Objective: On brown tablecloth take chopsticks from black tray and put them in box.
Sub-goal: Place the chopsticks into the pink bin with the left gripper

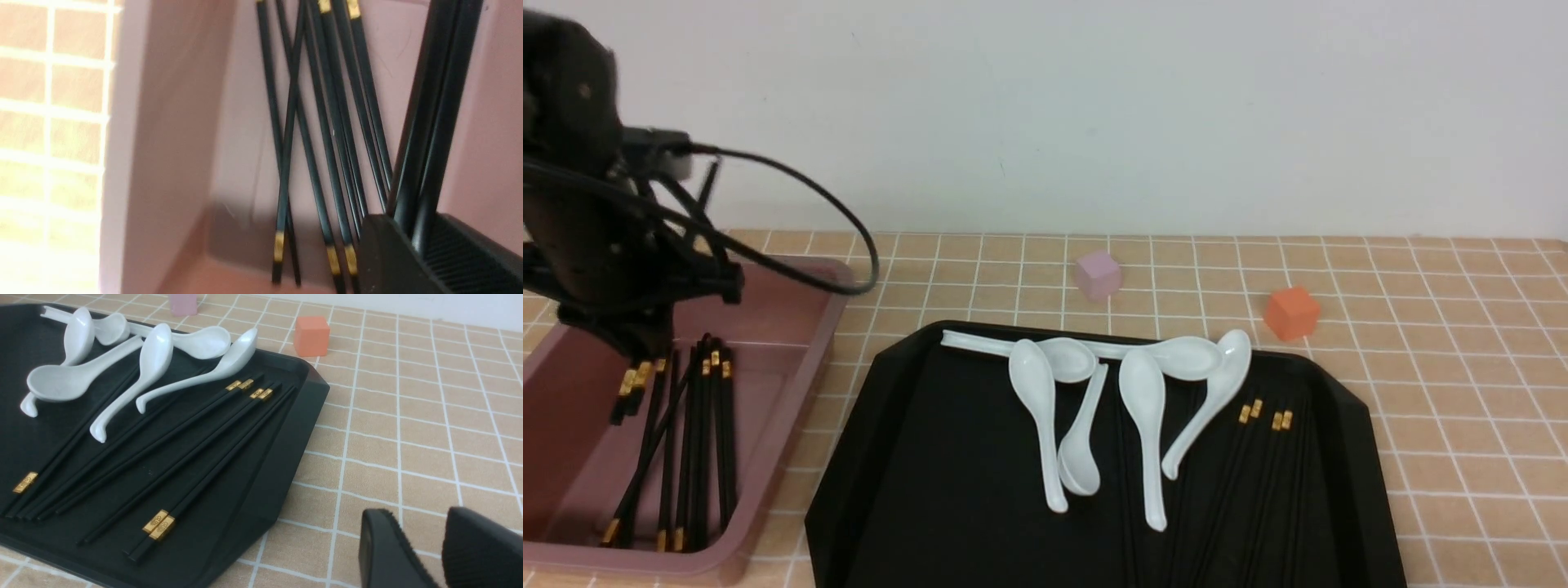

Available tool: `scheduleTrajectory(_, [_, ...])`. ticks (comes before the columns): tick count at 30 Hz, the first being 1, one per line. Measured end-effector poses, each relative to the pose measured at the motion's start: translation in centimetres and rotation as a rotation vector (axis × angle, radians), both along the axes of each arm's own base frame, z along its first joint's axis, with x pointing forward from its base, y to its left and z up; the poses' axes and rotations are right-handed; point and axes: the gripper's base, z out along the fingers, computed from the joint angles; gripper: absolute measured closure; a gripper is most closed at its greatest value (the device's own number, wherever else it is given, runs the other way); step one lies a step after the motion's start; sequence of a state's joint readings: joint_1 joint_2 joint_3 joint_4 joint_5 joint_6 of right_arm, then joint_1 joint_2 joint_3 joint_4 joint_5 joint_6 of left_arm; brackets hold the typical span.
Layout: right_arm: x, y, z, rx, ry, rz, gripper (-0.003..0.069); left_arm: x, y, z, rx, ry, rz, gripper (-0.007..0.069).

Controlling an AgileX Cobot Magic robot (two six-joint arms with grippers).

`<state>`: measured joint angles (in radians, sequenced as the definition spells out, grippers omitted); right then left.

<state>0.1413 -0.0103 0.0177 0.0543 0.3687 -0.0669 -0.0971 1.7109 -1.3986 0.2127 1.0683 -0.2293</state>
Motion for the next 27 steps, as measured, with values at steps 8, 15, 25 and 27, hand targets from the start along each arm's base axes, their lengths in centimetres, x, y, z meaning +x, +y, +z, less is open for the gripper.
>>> scheduleTrajectory(8, [0.0,0.0,0.0,0.0,0.0,0.0,0.0419,1.0,-0.2,-4.2,-0.008,0.159,0.056,0.0428])
scheduleTrajectory(15, [0.0,0.0,0.0,0.0,0.0,0.0,0.0419,0.3,-0.3,-3.4,-0.022,0.183,0.064,0.0354])
scheduleTrajectory(25, [0.0,0.0,0.0,-0.002,0.0,0.0,0.0419,-4.9,0.2,5.7,-0.049,-0.029,0.036,0.0599])
scheduleTrajectory(27, [0.0,0.0,0.0,-0.002,0.0,0.0,0.0419,-6.3,0.3,7.6,-0.06,-0.091,0.033,0.0638])
